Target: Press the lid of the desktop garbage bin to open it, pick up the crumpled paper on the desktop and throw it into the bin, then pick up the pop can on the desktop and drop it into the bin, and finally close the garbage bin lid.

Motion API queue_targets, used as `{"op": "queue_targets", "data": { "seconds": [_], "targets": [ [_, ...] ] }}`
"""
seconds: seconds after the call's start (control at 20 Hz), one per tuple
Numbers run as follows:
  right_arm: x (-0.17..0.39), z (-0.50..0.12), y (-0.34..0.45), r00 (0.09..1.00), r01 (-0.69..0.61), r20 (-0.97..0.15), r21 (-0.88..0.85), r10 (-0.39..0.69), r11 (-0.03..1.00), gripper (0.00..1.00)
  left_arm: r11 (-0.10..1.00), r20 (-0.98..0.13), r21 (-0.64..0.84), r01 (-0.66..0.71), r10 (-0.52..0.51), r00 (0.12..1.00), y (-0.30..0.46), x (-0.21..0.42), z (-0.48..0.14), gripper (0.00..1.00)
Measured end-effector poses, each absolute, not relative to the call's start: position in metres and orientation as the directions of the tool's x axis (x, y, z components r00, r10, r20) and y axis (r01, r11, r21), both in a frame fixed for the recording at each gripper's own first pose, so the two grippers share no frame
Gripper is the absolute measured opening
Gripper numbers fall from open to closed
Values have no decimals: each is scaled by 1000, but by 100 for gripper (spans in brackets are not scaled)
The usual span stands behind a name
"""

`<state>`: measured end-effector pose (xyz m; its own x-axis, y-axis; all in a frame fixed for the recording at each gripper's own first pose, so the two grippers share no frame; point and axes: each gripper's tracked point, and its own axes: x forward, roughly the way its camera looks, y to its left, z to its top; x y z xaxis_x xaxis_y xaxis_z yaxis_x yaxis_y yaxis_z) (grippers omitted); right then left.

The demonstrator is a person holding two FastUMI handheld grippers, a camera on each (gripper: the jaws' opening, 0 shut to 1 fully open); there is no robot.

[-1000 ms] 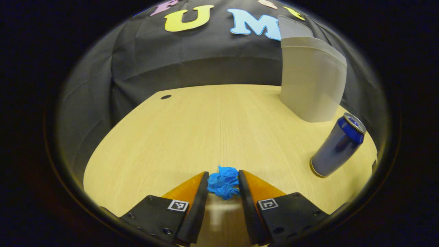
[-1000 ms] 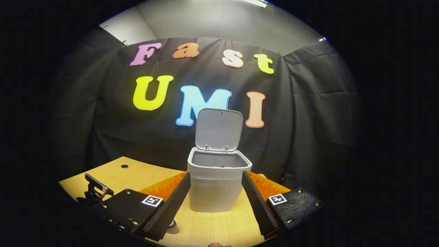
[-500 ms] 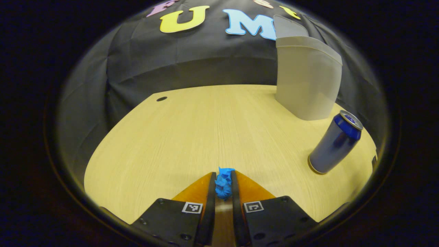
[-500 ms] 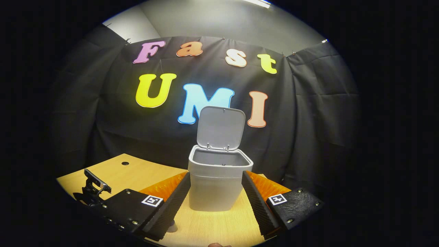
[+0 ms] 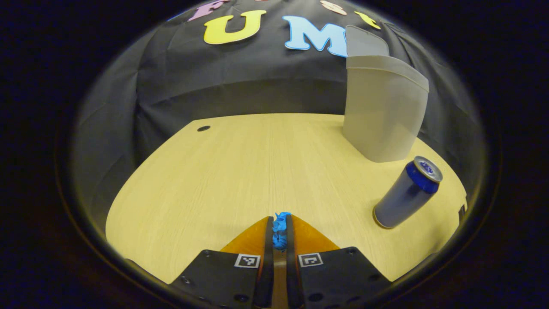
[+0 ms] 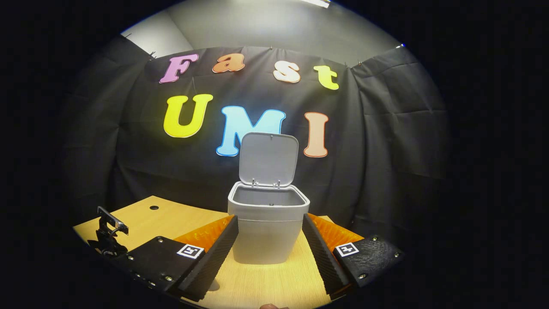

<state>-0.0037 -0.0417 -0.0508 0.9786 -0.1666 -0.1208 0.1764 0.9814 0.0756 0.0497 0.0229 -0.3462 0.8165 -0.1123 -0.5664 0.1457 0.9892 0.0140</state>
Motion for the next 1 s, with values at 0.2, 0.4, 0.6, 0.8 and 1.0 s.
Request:
{"op": "queue_targets", "data": {
  "seconds": [0.2,0.4,0.6,0.8,1.0],
  "targets": [
    [-4,-54,-46,980,176,-115,108,-164,978,96,986,-517,5,166,-140,845,6,54,-308,19],
    [-4,-53,-53,982,173,-98,128,-161,977,96,981,-465,8,193,-167,869,-17,60,-271,18],
    [-3,-53,-62,983,175,-80,133,-165,976,96,975,-425,-7,223,-205,882,-47,63,-242,18],
    [-3,-56,-72,982,180,-74,143,-171,973,96,962,-384,-16,273,-258,887,-84,66,-212,18],
    [-6,-60,-83,980,195,-71,127,-187,973,96,942,-326,7,335,-314,892,-121,76,-178,18]
  ]
}}
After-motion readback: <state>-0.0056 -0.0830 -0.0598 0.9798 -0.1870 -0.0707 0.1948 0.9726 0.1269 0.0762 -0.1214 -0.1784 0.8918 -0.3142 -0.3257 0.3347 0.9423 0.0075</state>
